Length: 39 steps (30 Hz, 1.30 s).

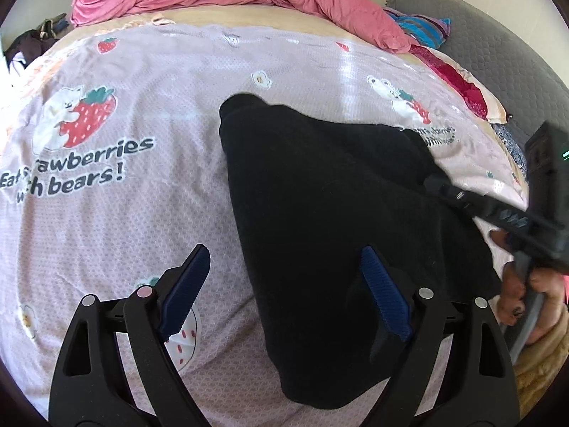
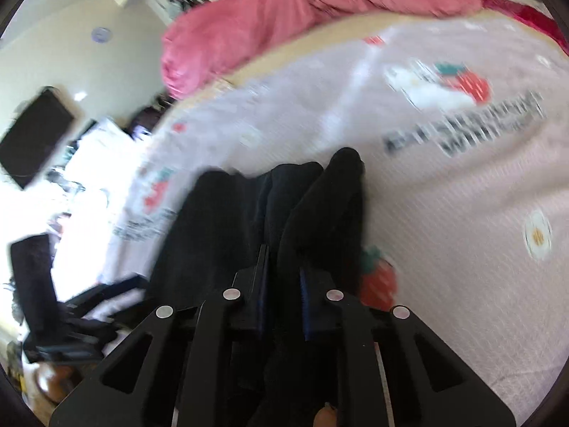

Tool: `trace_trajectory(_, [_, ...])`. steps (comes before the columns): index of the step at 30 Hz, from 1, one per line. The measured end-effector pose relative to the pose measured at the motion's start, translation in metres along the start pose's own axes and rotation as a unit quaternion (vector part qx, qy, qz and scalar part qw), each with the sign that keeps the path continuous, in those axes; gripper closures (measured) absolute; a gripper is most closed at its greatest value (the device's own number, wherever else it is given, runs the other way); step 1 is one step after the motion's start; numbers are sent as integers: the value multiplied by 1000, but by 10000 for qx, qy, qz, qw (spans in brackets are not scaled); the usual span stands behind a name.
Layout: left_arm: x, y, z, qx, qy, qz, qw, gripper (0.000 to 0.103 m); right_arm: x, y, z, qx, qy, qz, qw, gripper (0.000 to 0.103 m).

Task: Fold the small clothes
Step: 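Lay the folded edge flat with the right tool and open it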

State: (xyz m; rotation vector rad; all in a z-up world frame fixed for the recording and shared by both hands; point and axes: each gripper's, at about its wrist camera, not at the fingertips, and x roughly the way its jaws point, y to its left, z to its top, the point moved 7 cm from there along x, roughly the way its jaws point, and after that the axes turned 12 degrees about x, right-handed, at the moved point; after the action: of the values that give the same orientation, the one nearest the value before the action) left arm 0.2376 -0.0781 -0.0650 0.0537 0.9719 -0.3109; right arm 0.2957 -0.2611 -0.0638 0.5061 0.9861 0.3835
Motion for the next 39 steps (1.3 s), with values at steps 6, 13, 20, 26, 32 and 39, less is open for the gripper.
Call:
trace_trajectory(6, [0,-6,-5,7,26,-57,10000,23,-7,-18,-13,161,-105,-143,9997,80])
trace_trajectory(13, [-6,-10,-9,-5,-7,-103,9999,23,-36,-12,-30,347,-9,151,9993,60])
trace_trajectory(20, [-17,-15,-18,-160,-75,-330,9993,23,-57,-14,-55,822,234,651,9942,43])
trace_trajectory(26, [-20,-22,-26,-185,-60,-427,9989,23,-61,-13,-60,1214,349,1108,9858,43])
trace_trajectory(32, [-17,-27,-32,-162,7,-437,9989,23,-62,-5,-58,1271,395,1274,9829,37])
trace_trajectory(39, [-15,-28,-32,-153,43,-452,9989,23,-47,6,-61,846,517,782,9920,59])
